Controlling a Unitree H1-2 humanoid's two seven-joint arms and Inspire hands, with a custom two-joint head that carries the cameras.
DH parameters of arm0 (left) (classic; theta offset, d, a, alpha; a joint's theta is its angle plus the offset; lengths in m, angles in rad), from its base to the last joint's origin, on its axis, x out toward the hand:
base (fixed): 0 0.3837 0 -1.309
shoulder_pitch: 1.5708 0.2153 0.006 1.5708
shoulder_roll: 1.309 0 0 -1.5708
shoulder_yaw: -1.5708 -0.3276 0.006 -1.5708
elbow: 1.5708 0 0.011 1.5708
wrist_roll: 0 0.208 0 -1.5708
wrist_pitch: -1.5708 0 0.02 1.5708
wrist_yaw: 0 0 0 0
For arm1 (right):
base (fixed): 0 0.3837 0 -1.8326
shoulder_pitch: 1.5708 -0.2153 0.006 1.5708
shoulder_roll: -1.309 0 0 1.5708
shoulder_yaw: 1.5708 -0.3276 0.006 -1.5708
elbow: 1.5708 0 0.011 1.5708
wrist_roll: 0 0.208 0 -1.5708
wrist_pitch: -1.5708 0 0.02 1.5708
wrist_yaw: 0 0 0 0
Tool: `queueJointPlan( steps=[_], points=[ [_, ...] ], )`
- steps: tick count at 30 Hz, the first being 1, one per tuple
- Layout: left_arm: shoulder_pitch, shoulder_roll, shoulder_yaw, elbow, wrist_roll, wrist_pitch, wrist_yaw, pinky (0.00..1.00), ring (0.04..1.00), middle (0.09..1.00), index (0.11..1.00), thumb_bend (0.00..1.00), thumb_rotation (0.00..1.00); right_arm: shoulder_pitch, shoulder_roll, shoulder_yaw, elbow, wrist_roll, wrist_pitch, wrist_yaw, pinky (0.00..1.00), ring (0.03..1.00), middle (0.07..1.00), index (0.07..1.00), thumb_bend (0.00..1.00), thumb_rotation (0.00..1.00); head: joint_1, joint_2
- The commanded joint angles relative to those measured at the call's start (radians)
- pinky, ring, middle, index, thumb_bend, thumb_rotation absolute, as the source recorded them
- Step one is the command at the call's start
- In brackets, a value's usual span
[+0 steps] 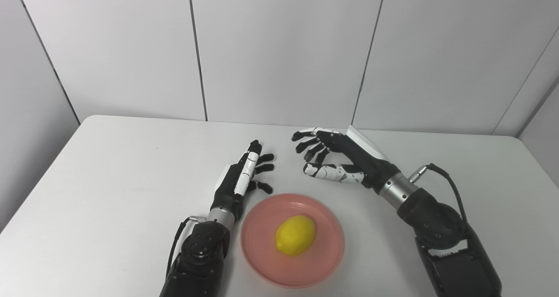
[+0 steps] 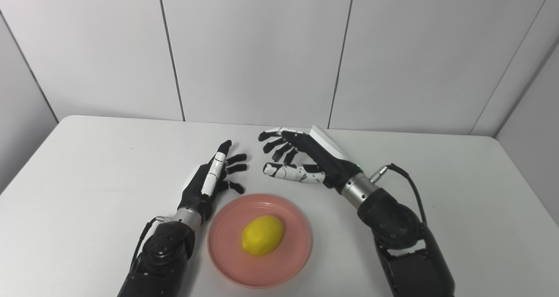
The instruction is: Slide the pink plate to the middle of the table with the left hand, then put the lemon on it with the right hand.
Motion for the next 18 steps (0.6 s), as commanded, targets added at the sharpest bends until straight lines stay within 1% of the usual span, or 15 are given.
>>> queueJointPlan(
  steps=[1, 2, 3, 5, 7, 8, 10, 11, 14, 16, 18],
  points=[
    [0.018, 0.02, 0.011, 0.018, 0.01, 0.052, 0.006, 0.72, 0.812, 0.867, 0.997, 0.75, 0.99, -0.012, 0.014, -0.039, 0.003, 0.039, 0.031, -0.05, 0.64, 0.73, 0.763, 0.803, 1.0, 0.93, 0.001, 0.001],
    [0.016, 0.024, 0.012, 0.018, 0.012, 0.048, 0.006, 0.72, 0.825, 0.885, 0.994, 0.77, 0.98, -0.002, 0.021, -0.052, 0.015, 0.054, 0.041, -0.059, 0.71, 0.779, 0.799, 0.827, 1.0, 0.97, 0.0, 0.0],
    [0.013, 0.026, 0.014, 0.02, 0.014, 0.043, 0.007, 0.72, 0.827, 0.888, 0.994, 0.78, 0.98, 0.008, 0.028, -0.064, 0.028, 0.068, 0.046, -0.067, 0.73, 0.787, 0.805, 0.832, 1.0, 0.97, 0.0, -0.001],
    [0.009, 0.031, 0.017, 0.023, 0.016, 0.033, 0.011, 0.74, 0.863, 0.923, 0.989, 0.8, 0.97, 0.03, 0.045, -0.088, 0.048, 0.097, 0.064, -0.089, 0.82, 0.83, 0.836, 0.856, 0.99, 0.99, 0.002, -0.002],
    [0.008, 0.033, 0.019, 0.023, 0.018, 0.025, 0.017, 0.77, 0.891, 0.944, 0.987, 0.81, 0.97, 0.046, 0.059, -0.105, 0.057, 0.123, 0.077, -0.106, 0.85, 0.852, 0.853, 0.868, 1.0, 1.0, 0.003, -0.001],
    [0.009, 0.032, 0.023, 0.021, 0.019, 0.019, 0.022, 0.83, 0.92, 0.963, 0.986, 0.83, 0.97, 0.057, 0.07, -0.118, 0.065, 0.137, 0.081, -0.12, 0.89, 0.884, 0.887, 0.903, 0.97, 1.0, 0.003, -0.001],
    [0.01, 0.031, 0.032, 0.019, 0.017, -0.005, 0.029, 0.91, 0.944, 0.976, 0.98, 0.83, 0.95, 0.078, 0.095, -0.147, 0.088, 0.168, 0.085, -0.151, 0.92, 0.901, 0.902, 0.91, 0.98, 1.0, 0.001, 0.0],
    [0.011, 0.031, 0.036, 0.021, 0.015, -0.019, 0.03, 0.95, 0.961, 0.99, 0.986, 0.83, 0.95, 0.086, 0.106, -0.16, 0.1, 0.182, 0.086, -0.164, 0.95, 0.925, 0.917, 0.917, 0.99, 1.0, 0.0, -0.001],
    [0.009, 0.033, 0.053, 0.045, 0.003, -0.066, 0.034, 0.99, 0.979, 0.998, 0.986, 0.82, 0.96, 0.103, 0.132, -0.186, 0.13, 0.218, 0.09, -0.192, 0.99, 0.953, 0.936, 0.93, 0.98, 1.0, 0.0, -0.001],
    [0.007, 0.033, 0.063, 0.063, 0.001, -0.103, 0.037, 1.0, 0.996, 1.0, 0.976, 0.82, 0.97, 0.111, 0.14, -0.191, 0.146, 0.228, 0.084, -0.208, 1.0, 0.96, 0.949, 0.945, 0.97, 1.0, 0.0, -0.002],
    [0.006, 0.033, 0.068, 0.088, 0.009, -0.154, 0.049, 1.0, 0.99, 0.994, 0.972, 0.82, 0.97, 0.118, 0.153, -0.203, 0.163, 0.253, 0.087, -0.223, 1.0, 0.961, 0.949, 0.939, 0.97, 1.0, -0.001, -0.002]
  ],
)
